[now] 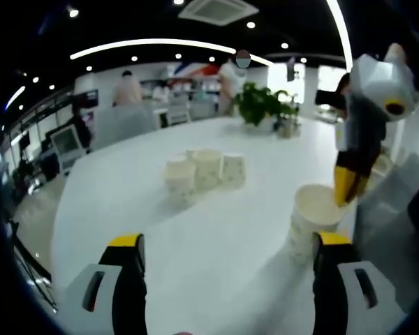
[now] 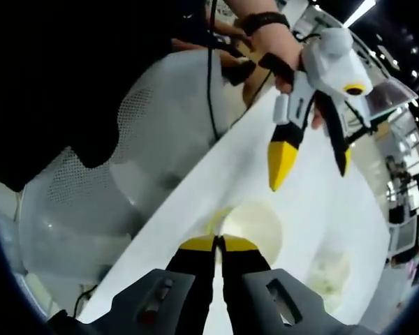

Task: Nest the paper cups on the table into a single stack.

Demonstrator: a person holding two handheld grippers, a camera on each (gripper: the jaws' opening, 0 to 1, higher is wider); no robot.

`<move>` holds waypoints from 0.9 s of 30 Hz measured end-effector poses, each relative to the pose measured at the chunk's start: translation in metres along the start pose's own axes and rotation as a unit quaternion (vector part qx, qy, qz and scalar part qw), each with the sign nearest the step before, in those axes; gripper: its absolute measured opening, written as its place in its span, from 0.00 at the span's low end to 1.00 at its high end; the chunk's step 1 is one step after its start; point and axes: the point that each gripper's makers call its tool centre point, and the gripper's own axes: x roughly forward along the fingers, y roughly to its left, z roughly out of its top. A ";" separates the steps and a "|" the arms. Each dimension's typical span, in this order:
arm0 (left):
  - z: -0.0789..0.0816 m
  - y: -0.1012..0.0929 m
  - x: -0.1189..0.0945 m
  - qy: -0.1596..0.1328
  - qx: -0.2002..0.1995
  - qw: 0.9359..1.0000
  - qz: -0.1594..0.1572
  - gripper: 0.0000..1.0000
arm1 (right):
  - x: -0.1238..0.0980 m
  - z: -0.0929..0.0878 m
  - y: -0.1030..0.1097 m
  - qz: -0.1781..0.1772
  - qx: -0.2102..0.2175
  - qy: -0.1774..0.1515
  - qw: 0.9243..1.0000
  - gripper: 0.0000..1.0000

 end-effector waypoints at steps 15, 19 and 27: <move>-0.004 0.000 0.000 0.002 -0.007 1.000 0.003 0.99 | 0.009 -0.005 0.004 0.011 0.009 0.008 1.000 0.03; -0.004 0.001 0.000 0.001 -0.007 1.000 0.004 0.99 | 0.009 -0.004 0.004 0.010 0.010 0.007 1.000 0.03; -0.003 0.000 0.001 0.000 -0.005 1.000 0.001 0.99 | 0.004 -0.003 0.003 0.001 0.030 0.000 1.000 0.03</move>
